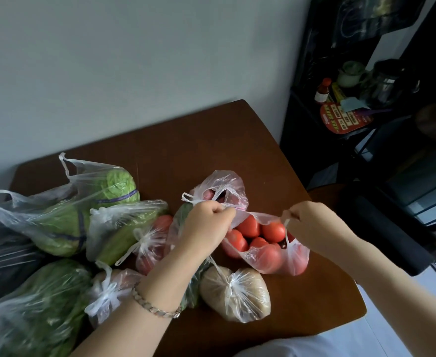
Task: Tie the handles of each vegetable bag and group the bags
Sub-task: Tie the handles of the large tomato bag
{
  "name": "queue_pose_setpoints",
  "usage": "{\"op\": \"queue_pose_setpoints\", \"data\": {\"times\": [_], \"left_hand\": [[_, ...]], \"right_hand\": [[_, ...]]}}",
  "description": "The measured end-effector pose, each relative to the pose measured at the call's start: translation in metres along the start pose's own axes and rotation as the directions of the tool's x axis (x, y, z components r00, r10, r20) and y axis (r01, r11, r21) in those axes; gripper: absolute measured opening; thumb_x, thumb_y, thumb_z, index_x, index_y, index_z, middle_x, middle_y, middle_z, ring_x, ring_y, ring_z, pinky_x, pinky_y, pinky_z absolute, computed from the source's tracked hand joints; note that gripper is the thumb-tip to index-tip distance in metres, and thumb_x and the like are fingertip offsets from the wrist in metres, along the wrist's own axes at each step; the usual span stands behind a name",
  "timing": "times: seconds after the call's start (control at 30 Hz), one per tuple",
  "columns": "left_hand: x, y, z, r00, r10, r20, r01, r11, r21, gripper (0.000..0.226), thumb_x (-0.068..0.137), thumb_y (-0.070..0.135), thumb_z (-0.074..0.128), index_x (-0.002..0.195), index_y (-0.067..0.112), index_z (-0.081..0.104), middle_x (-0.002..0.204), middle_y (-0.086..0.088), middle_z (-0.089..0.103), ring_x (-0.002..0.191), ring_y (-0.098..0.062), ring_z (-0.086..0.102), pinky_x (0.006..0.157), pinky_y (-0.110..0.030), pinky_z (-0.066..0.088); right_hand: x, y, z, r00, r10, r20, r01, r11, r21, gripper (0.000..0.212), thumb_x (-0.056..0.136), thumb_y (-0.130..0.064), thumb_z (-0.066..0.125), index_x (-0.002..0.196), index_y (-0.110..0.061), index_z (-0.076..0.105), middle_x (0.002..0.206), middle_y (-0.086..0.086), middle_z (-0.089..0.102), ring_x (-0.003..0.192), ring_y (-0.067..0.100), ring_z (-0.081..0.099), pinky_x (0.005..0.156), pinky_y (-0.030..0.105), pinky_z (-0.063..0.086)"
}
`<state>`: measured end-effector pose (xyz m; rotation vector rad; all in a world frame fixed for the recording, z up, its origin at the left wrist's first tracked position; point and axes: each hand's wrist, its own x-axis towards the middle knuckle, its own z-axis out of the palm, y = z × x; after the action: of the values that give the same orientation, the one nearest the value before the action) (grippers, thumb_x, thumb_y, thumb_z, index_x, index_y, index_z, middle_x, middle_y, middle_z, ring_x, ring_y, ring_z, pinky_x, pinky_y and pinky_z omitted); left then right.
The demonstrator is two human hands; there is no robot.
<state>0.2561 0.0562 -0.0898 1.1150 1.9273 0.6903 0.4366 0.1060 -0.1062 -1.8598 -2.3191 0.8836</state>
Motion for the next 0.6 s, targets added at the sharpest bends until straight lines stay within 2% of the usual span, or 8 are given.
{"op": "queue_pose_setpoints", "data": {"times": [0.1, 0.17, 0.23, 0.3, 0.4, 0.5, 0.57, 0.6], "left_hand": [[-0.006, 0.005, 0.010, 0.994, 0.076, -0.074, -0.082, 0.994, -0.069, 0.020, 0.080, 0.015, 0.058, 0.064, 0.004, 0.057, 0.049, 0.007, 0.056, 0.048, 0.001, 0.050, 0.046, -0.006, 0.035], [-0.008, 0.007, 0.019, 0.989, 0.117, -0.090, -0.128, 0.983, -0.132, 0.019, 0.079, 0.014, 0.063, 0.061, 0.010, 0.056, 0.051, 0.009, 0.050, 0.053, 0.002, 0.047, 0.050, -0.004, 0.034], [-0.004, 0.006, 0.026, 0.992, 0.118, -0.035, -0.123, 0.952, -0.280, 0.018, 0.077, 0.015, 0.066, 0.062, 0.012, 0.058, 0.076, 0.011, 0.062, 0.073, 0.004, 0.054, 0.063, -0.004, 0.036], [0.000, 0.005, 0.033, 0.989, 0.133, 0.063, -0.095, 0.901, -0.424, 0.014, 0.074, 0.023, 0.064, 0.063, 0.015, 0.060, 0.105, 0.012, 0.066, 0.099, -0.001, 0.058, 0.082, -0.013, 0.038], [0.003, 0.002, 0.042, 0.975, 0.184, 0.125, -0.089, 0.837, -0.540, 0.012, 0.076, 0.024, 0.054, 0.073, 0.022, 0.065, 0.107, 0.006, 0.070, 0.105, -0.005, 0.061, 0.093, -0.021, 0.042], [0.006, -0.005, 0.050, 0.971, 0.211, 0.113, -0.142, 0.888, -0.438, 0.020, 0.092, 0.018, 0.049, 0.098, 0.031, 0.064, 0.100, 0.006, 0.067, 0.106, -0.010, 0.060, 0.099, -0.026, 0.044], [0.007, -0.011, 0.054, 0.963, 0.245, 0.108, -0.195, 0.919, -0.344, 0.025, 0.096, 0.015, 0.044, 0.113, 0.027, 0.059, 0.110, 0.009, 0.062, 0.107, -0.003, 0.058, 0.099, -0.018, 0.043], [0.007, -0.013, 0.055, 0.960, 0.254, 0.118, -0.206, 0.925, -0.318, 0.028, 0.097, 0.014, 0.043, 0.119, 0.023, 0.057, 0.116, 0.010, 0.059, 0.106, 0.000, 0.057, 0.099, -0.014, 0.042]], "right_hand": [[-0.007, -0.001, -0.006, 0.997, 0.003, 0.077, -0.001, 1.000, -0.021, 0.033, 0.089, -0.027, 0.047, 0.057, -0.020, 0.052, 0.066, -0.001, 0.057, 0.059, 0.012, 0.054, 0.051, 0.023, 0.043], [-0.007, 0.001, -0.010, 0.999, -0.053, 0.003, 0.053, 0.998, 0.030, 0.028, 0.089, -0.028, 0.053, 0.063, -0.018, 0.051, 0.075, -0.001, 0.055, 0.063, 0.012, 0.052, 0.050, 0.018, 0.038], [-0.007, 0.004, -0.009, 0.991, -0.053, -0.123, 0.074, 0.982, 0.172, 0.020, 0.082, -0.035, 0.064, 0.076, -0.020, 0.052, 0.081, -0.003, 0.052, 0.067, 0.010, 0.050, 0.052, 0.016, 0.037], [-0.007, 0.008, -0.004, 0.980, 0.019, -0.197, 0.045, 0.948, 0.315, 0.029, 0.075, -0.039, 0.072, 0.074, -0.020, 0.050, 0.073, -0.005, 0.050, 0.062, 0.008, 0.046, 0.050, 0.016, 0.035], [-0.011, 0.011, 0.006, 0.954, 0.089, -0.288, 0.057, 0.885, 0.463, 0.033, 0.073, -0.031, 0.076, 0.057, -0.019, 0.049, 0.055, -0.004, 0.049, 0.051, 0.011, 0.042, 0.048, 0.015, 0.033], [-0.012, 0.019, 0.018, 0.939, 0.178, -0.293, 0.058, 0.761, 0.647, 0.027, 0.072, -0.020, 0.076, 0.058, -0.007, 0.058, 0.059, 0.017, 0.057, 0.055, 0.027, 0.050, 0.053, 0.031, 0.042], [-0.013, 0.025, 0.026, 0.940, 0.220, -0.260, 0.051, 0.664, 0.746, 0.021, 0.074, -0.009, 0.073, 0.061, -0.002, 0.058, 0.071, 0.023, 0.061, 0.069, 0.039, 0.059, 0.061, 0.037, 0.049], [-0.013, 0.027, 0.028, 0.940, 0.228, -0.252, 0.049, 0.641, 0.766, 0.020, 0.075, -0.003, 0.070, 0.061, -0.001, 0.057, 0.075, 0.022, 0.062, 0.077, 0.038, 0.061, 0.066, 0.039, 0.051]]}}
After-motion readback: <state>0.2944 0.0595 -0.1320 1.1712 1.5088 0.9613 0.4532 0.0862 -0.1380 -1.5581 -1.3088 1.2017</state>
